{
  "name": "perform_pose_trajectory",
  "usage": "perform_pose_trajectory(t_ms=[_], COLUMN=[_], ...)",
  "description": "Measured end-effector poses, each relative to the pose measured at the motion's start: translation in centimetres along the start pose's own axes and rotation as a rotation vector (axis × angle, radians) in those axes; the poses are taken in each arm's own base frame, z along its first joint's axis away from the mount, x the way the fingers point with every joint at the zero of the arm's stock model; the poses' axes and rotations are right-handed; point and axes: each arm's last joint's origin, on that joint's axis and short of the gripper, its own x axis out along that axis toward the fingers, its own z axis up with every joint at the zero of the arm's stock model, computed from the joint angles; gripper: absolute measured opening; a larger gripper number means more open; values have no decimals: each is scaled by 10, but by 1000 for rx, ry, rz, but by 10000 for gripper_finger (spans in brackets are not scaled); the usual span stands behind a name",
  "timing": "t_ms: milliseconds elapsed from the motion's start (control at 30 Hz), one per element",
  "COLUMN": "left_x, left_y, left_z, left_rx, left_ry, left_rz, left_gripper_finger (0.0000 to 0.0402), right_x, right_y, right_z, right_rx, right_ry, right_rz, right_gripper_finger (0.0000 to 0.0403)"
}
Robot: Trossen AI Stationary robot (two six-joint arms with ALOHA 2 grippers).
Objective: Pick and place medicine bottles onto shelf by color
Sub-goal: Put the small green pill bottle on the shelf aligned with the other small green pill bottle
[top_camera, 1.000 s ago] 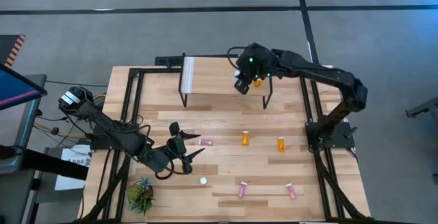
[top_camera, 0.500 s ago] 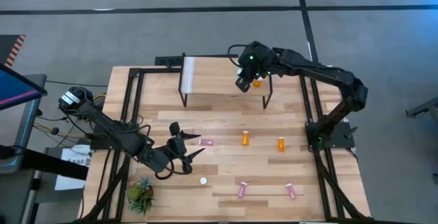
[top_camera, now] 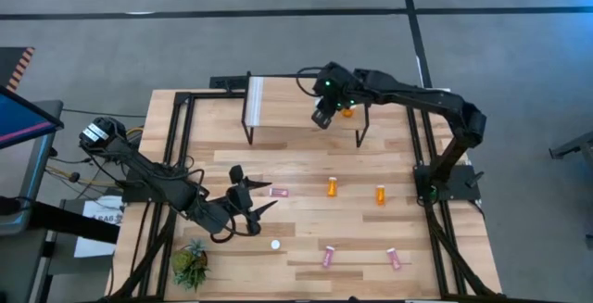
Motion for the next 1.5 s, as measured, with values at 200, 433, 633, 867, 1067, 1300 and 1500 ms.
perform_pose_trajectory(t_ms=[200,433,633,867,1067,1300,1500], left_x=[0,0,0,0,0,1,6], left_y=[0,1,1,1,1,1,5], left_z=[-1,-2,-3,-4,-4,-3,-1], left_rx=[2,0,-5,-21,-30,-39,-44], left_ry=[8,13,22,25,24,19,16], left_rz=[5,6,9,10,10,13,13], left_gripper_finger=[224,224,224,224,224,224,224], right_x=[-3,-11,-19,-53,-61,-68,-94], right_y=[-5,-2,3,11,16,3,-2], right_z=[0,-1,-5,-5,-28,-64,-59], right_rx=[9,2,-29,-50,-42,21,32], right_ry=[-5,-8,16,-83,-216,-366,-445], right_rz=[-11,-4,8,44,86,153,163], right_gripper_finger=[136,135,135,134,134,136,137])
